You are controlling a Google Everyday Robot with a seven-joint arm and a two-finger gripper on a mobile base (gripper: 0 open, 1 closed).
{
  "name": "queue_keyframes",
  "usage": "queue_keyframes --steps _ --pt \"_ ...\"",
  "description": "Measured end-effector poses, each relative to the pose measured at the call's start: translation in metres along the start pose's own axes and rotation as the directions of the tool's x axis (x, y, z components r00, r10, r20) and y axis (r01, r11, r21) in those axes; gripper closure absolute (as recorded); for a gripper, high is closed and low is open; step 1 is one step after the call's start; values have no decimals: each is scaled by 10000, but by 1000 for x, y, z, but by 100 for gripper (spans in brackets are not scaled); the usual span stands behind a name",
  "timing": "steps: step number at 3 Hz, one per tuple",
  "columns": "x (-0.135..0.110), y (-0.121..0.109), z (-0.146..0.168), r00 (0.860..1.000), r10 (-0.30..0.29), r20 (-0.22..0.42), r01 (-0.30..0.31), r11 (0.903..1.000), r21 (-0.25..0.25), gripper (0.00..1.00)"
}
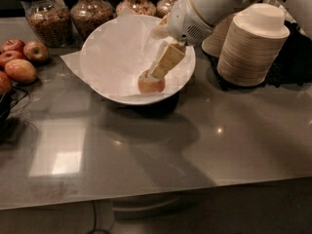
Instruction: Pick apple from white bowl
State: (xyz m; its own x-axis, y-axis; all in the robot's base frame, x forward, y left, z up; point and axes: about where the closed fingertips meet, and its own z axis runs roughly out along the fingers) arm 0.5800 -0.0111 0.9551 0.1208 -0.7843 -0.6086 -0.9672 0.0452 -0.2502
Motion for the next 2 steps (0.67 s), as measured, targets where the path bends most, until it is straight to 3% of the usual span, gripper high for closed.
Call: queue_keyframes --steps 2 --pt "13 -2 29 9987 498 -70 -501 9977 -467 28"
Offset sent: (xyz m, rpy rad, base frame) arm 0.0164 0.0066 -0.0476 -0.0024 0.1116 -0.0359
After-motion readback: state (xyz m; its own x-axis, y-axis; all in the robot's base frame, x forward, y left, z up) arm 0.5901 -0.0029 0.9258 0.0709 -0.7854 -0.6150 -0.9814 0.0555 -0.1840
